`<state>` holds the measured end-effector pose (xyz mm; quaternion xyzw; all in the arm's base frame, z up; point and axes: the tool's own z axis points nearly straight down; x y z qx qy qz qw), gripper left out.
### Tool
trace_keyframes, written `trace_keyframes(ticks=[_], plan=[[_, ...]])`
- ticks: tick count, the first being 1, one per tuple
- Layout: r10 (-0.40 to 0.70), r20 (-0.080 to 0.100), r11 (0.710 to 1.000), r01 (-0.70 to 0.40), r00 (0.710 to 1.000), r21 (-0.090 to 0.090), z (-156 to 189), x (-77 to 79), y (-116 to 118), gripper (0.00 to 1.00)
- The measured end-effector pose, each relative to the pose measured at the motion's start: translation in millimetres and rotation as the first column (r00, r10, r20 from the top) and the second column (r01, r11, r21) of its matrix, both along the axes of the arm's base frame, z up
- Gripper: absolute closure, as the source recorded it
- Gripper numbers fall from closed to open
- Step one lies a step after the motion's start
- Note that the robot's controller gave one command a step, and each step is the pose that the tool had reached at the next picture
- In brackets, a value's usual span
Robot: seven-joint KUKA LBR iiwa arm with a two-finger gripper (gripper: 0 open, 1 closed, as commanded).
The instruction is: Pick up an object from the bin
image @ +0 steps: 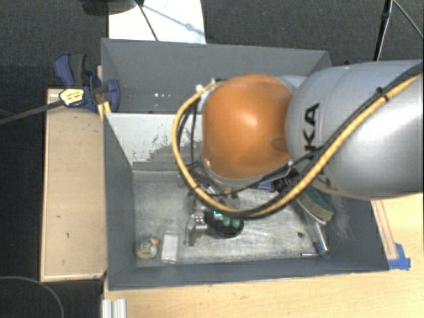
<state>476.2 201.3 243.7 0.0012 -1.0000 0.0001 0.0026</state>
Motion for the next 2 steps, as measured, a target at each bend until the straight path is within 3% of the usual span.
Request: trace_keyframes(ticks=[1, 2], plan=[[0.112, -0.001, 0.994, -0.112, 0.994, -0.002, -133.5, 7.7, -46.3, 0.00], [0.085, 0.005, 0.996, -0.085, 0.996, -0.002, -169.6, 8.7, -102.6, 0.00]])
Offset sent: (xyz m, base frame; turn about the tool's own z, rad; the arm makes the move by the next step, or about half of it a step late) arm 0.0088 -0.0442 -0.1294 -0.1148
